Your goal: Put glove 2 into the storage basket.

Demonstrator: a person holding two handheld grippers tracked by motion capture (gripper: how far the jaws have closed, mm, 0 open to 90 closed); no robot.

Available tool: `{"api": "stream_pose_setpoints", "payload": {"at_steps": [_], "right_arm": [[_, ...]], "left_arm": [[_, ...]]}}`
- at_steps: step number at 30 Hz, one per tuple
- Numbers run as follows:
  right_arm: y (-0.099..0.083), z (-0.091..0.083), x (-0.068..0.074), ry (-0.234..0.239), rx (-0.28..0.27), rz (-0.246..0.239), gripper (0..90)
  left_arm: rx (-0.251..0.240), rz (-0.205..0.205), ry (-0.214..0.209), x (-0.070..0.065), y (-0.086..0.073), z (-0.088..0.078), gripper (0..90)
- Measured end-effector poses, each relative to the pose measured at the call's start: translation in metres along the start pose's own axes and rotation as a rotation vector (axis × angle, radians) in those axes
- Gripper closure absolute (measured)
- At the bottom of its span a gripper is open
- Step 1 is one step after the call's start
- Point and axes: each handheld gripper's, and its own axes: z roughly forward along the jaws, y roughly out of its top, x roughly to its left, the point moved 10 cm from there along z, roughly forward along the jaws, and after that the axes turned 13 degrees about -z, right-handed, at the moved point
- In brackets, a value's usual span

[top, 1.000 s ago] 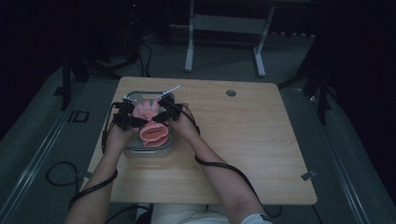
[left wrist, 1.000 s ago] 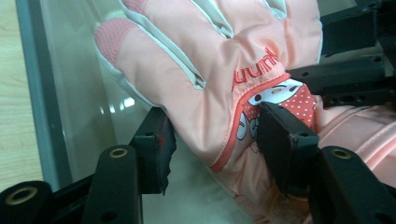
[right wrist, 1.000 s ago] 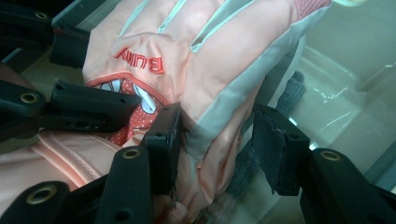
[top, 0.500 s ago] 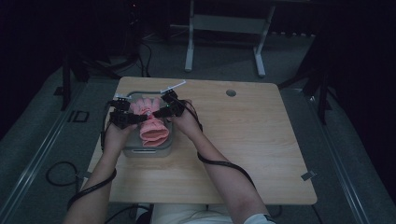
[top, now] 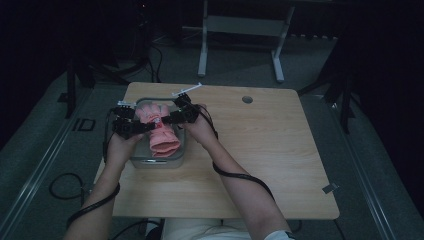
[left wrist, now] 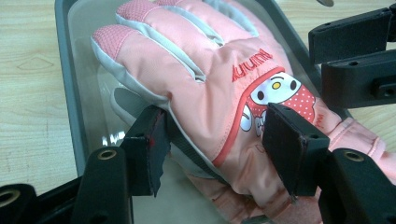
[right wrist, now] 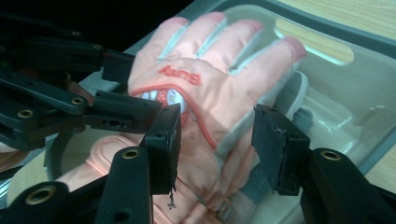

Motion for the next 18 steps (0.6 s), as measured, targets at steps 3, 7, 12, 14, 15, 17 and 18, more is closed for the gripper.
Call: {"api": "stream_pose_setpoints", "payload": {"at_steps": [3, 7, 12, 14, 15, 17, 18], "right_arm": [[0.003, -0.002, 0.004, 0.002, -0.003, -0.011, 51.6], [0.002, 0.000, 0.005, 0.004, 0.004, -0.016, 51.7], [-0.002, 0.003, 0.004, 0.004, 0.012, -0.009, 51.7], [-0.003, 0.003, 0.005, 0.006, 0.012, -0.009, 51.6], [-0.003, 0.003, 0.005, 0.007, 0.012, -0.010, 51.6], [-0.002, 0.003, 0.006, 0.009, 0.010, -0.012, 51.4], [-0.002, 0.002, 0.006, 0.008, 0.007, -0.011, 51.4]], "left_arm": [[-0.018, 0.017, 0.032, 0.001, 0.003, -0.005, 38.6], [-0.023, 0.011, 0.025, 0.002, 0.004, -0.009, 38.0], [-0.018, -0.001, 0.012, 0.004, 0.004, -0.011, 38.0], [-0.020, 0.002, 0.015, 0.004, 0.005, -0.011, 38.0], [-0.019, 0.006, 0.016, 0.004, 0.005, -0.012, 38.0], [-0.026, 0.013, 0.017, 0.002, 0.006, -0.014, 38.0], [-0.029, 0.011, 0.014, 0.001, 0.007, -0.015, 38.0]]}}
